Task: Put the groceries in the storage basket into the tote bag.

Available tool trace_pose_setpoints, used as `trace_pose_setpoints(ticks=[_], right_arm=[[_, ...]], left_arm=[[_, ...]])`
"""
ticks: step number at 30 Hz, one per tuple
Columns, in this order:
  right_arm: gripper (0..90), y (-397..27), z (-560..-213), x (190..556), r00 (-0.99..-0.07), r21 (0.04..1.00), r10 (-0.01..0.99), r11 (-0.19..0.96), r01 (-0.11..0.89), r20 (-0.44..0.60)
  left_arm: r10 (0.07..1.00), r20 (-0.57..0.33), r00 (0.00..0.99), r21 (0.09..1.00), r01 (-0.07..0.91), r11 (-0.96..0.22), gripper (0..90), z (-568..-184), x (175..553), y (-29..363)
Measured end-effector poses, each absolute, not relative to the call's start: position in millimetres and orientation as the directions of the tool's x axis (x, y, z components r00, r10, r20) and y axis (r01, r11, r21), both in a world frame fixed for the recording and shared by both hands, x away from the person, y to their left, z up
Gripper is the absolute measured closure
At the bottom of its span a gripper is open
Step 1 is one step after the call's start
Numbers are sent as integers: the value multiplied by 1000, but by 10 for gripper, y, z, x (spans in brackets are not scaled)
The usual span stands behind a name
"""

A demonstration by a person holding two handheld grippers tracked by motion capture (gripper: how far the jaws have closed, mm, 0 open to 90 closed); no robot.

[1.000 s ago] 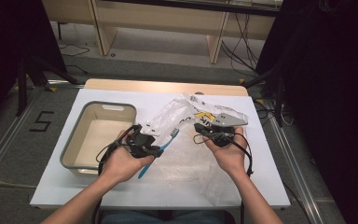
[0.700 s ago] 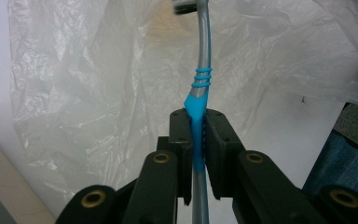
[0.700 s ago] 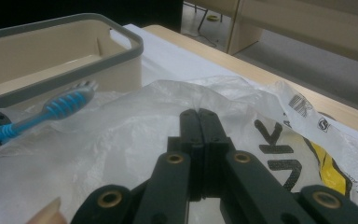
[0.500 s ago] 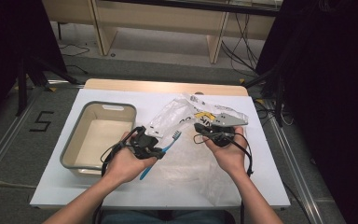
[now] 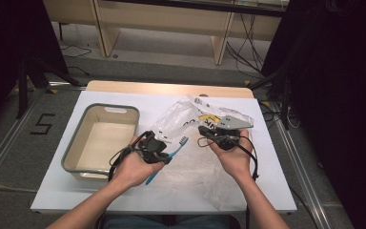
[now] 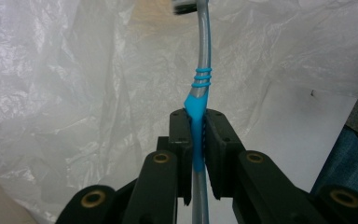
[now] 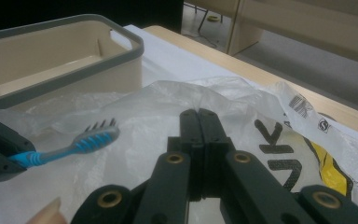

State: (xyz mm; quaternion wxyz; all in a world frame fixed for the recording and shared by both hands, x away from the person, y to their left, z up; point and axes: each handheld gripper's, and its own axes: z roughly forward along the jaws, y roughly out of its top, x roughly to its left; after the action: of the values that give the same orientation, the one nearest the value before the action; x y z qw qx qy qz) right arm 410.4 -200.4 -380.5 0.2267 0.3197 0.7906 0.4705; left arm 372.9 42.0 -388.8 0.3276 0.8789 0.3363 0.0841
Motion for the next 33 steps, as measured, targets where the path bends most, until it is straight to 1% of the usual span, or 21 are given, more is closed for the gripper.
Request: trace_pose_setpoints(ticks=[33], right_arm=[[900, -2004, -3804, 4102, -696, 889, 716, 352, 292, -55]], left_arm=[[680, -53, 732, 591, 572, -569, 813, -4073, 3906, 259]])
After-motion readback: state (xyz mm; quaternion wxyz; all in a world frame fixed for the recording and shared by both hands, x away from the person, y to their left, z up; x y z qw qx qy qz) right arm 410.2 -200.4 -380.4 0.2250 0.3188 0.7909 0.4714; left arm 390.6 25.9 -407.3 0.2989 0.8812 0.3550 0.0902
